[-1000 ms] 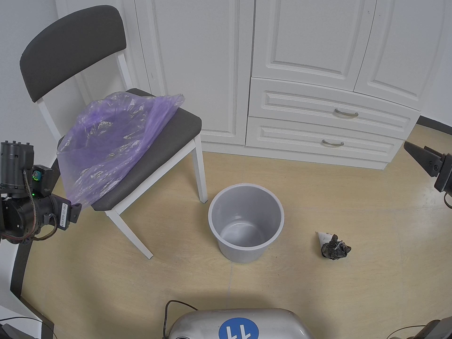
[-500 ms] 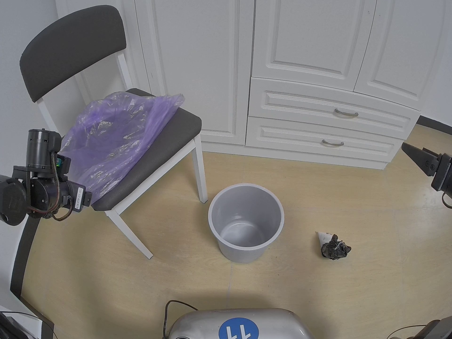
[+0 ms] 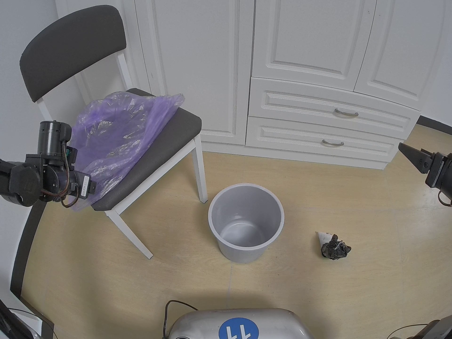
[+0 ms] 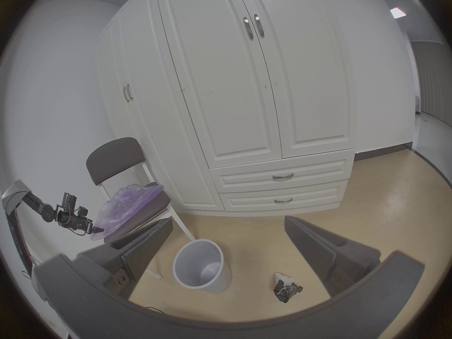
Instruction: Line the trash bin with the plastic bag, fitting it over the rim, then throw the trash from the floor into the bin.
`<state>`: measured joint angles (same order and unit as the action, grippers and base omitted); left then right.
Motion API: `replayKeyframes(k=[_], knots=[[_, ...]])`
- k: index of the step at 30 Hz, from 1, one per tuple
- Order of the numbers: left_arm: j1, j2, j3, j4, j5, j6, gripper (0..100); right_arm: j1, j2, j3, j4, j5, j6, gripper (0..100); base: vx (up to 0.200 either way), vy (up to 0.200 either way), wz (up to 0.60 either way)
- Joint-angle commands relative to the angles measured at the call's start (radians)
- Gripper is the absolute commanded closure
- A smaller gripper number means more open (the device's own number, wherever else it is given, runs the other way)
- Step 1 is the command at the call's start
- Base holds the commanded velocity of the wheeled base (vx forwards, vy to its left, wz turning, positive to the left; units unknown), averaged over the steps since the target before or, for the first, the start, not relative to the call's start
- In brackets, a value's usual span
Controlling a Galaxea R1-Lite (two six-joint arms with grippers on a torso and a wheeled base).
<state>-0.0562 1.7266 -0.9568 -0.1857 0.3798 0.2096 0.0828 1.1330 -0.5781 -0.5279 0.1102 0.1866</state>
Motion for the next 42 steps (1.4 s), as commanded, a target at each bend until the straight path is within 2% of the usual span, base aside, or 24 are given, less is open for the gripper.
replayKeyframes(k=[1, 5, 13, 18, 22, 27, 30, 42], knots=[[-0.024, 0.056, -0.062, -0.001, -0.001, -0.004, 0, -0.018, 0.007, 0.003, -0.001, 0.0, -0.001, 0, 0.0, 0.0, 0.0], [-0.053, 0.056, -0.114, 0.0, 0.008, -0.001, 0, -0.018, 0.001, 0.001, -0.001, 0.0, -0.001, 0, 0.0, 0.0, 0.0], [-0.047, 0.042, -0.237, 0.017, 0.013, 0.007, 0, -0.018, -0.007, 0.001, -0.001, 0.0, -0.003, 0, 0.0, 0.0, 0.0], [-0.053, 0.041, -0.226, 0.029, 0.011, 0.005, 0, -0.018, -0.012, 0.001, -0.001, 0.0, -0.003, 0, 0.0, 0.0, 0.0], [-0.091, 0.056, -0.145, 0.02, 0.013, 0.002, 0, -0.018, -0.015, 0.003, -0.001, 0.0, -0.003, 0, 0.0, 0.0, 0.0], [-0.108, 0.088, -0.149, 0.02, 0.016, 0.007, 0, -0.018, -0.013, 0.003, -0.001, 0.0, -0.003, 0, 0.0, 0.0, 0.0], [-0.108, 0.11, -0.152, 0.02, 0.018, 0.056, 0, -0.018, -0.013, 0.003, -0.001, 0.0, -0.003, 0, 0.0, 0.0, 0.0], [-0.105, 0.105, -0.143, -0.009, 0.134, 0.208, 0, -0.018, -0.013, 0.003, -0.001, 0.0, -0.003, 0, 0.0, 0.0, 0.0]])
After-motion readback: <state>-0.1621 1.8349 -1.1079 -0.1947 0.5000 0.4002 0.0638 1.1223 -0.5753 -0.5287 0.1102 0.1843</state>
